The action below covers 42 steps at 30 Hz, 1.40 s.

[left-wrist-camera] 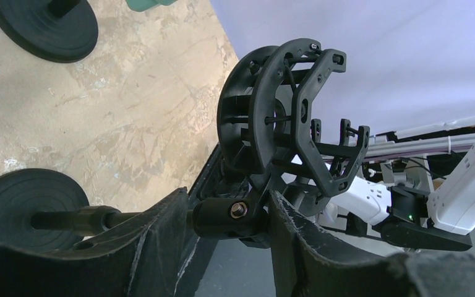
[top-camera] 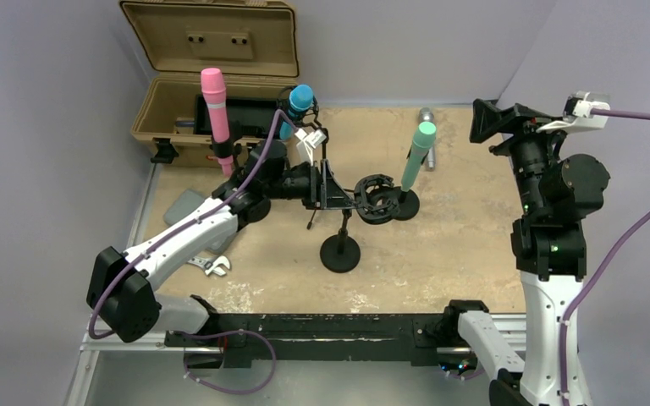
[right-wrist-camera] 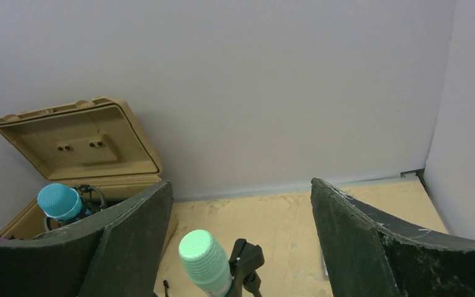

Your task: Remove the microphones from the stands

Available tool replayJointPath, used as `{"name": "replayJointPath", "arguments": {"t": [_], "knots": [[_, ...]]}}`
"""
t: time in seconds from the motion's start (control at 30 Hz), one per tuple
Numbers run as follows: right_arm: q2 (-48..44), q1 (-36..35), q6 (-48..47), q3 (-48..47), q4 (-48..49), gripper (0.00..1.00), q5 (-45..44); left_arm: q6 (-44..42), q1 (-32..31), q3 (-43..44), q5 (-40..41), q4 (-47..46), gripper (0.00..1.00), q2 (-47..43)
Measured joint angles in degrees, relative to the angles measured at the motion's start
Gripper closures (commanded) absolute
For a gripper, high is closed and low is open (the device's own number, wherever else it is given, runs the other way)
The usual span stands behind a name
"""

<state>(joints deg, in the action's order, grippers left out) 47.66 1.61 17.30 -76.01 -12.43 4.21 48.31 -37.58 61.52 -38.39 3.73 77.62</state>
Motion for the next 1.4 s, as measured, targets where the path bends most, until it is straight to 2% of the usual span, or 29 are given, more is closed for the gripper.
{"name": "replayJointPath", "arguments": {"t": [0.3, 0.97, 1.1, 1.2, 1.23, 1.3, 1.4], "knots": [[-1.6, 0.0, -0.2, 2.4, 0.7, 0.19, 0.6, -1.2, -0.2, -7.3, 3.8, -5.8, 0.53, -4.0], [-2.9, 0.0, -0.9, 6.3, 1.9, 0.18, 1.4, -5.0, -3.5, -13.8, 13.2, -7.8, 0.49, 0.3], [-3.4, 0.0, -1.1, 7.0, 2.4, 0.18, 1.4, -5.8, -3.7, -13.8, 14.5, -7.0, 0.32, -0.2], [-3.6, 0.0, -1.4, 7.2, 2.6, 0.17, 1.4, -7.4, -4.5, -14.3, 17.8, -4.7, 0.09, -1.9], [-3.7, 0.0, -1.5, 7.2, 2.7, 0.17, 1.4, -8.2, -5.0, -14.5, 19.3, -3.7, 0.05, -3.0], [-3.9, 0.0, -1.7, 7.4, 2.7, 0.17, 1.4, -10.1, -6.3, -15.1, 22.7, -1.0, 0.01, -5.6], [-4.4, 0.0, -1.9, 8.0, 3.0, 0.17, 1.4, -13.5, -9.0, -15.4, 27.0, 3.4, 0.01, -10.5]]}}
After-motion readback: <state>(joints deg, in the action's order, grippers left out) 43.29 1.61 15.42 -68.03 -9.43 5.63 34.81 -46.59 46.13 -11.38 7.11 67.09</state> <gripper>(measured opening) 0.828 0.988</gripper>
